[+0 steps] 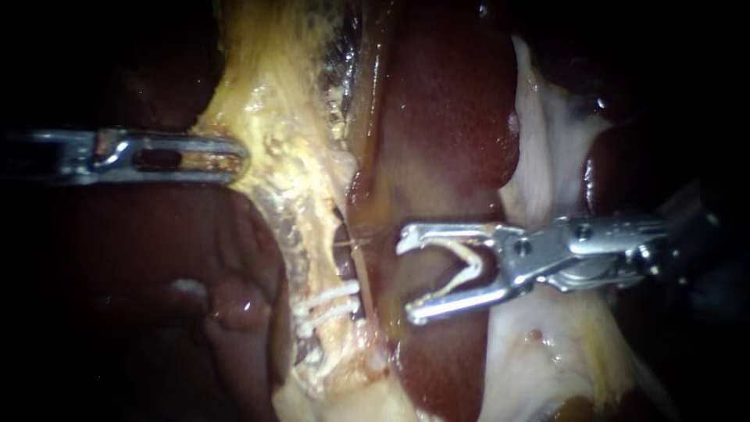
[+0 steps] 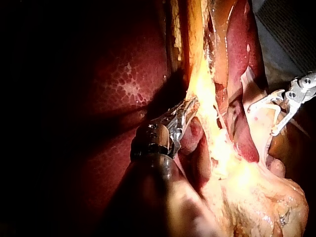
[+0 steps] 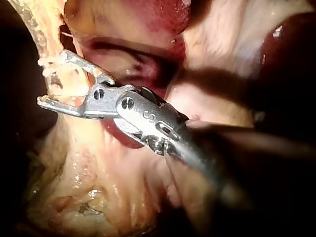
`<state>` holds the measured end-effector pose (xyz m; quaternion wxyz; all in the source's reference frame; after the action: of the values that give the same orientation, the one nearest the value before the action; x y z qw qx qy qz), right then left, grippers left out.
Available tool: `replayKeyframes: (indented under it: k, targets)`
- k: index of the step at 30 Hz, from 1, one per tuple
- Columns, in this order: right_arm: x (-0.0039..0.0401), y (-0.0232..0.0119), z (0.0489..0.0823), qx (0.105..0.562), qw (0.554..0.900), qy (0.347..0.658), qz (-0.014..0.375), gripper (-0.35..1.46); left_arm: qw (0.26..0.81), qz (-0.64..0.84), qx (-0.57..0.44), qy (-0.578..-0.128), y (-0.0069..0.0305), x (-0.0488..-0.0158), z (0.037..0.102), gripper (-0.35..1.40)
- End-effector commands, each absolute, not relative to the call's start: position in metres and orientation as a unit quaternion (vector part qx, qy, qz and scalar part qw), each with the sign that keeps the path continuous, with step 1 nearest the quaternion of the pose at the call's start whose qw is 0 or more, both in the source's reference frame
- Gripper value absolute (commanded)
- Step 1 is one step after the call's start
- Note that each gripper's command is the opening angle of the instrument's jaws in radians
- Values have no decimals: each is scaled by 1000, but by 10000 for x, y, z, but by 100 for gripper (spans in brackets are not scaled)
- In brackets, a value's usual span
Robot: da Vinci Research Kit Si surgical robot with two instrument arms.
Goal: Clipping third clip left tube
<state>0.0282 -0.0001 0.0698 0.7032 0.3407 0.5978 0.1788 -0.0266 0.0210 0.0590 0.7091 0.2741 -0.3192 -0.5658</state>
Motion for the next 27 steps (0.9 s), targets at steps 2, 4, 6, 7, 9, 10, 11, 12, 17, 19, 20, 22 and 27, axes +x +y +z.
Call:
replayKeyframes:
  k: [2, 4, 6, 7, 9, 10, 11, 12, 17, 19, 20, 22, 27]
  targets:
    - [293, -4, 704, 351, 700, 594, 183, 60, 708, -567, 274, -319, 209, -265, 586, -35]
    - [303, -5, 712, 363, 699, 588, 186, 60, 707, -568, 274, -320, 207, -266, 581, -35]
    - [308, -5, 720, 376, 695, 582, 193, 59, 706, -569, 274, -320, 206, -266, 576, -35]
    - [310, -5, 726, 384, 692, 577, 201, 59, 706, -570, 274, -320, 205, -266, 573, -35]
    - [312, -3, 738, 392, 690, 571, 209, 59, 705, -571, 274, -319, 204, -266, 568, -35]
    - [314, -1, 743, 392, 690, 570, 211, 58, 705, -571, 274, -319, 203, -265, 566, -35]
    - [315, 0, 748, 393, 690, 569, 214, 58, 705, -571, 274, -319, 203, -264, 565, -35]
    - [316, 2, 753, 394, 689, 568, 217, 58, 705, -571, 274, -319, 202, -263, 564, -35]
    - [322, 11, 779, 393, 693, 564, 219, 58, 707, -568, 275, -318, 203, -251, 569, -35]
    - [324, 14, 787, 392, 693, 564, 219, 58, 709, -568, 275, -316, 205, -247, 572, -35]
    - [326, 16, 790, 391, 693, 564, 220, 58, 709, -567, 275, -316, 205, -246, 573, -35]
    - [328, 20, 795, 392, 693, 562, 223, 58, 709, -567, 275, -316, 206, -245, 574, -35]
    - [341, 27, 804, 390, 693, 562, 225, 58, 709, -568, 275, -316, 205, -246, 573, -35]
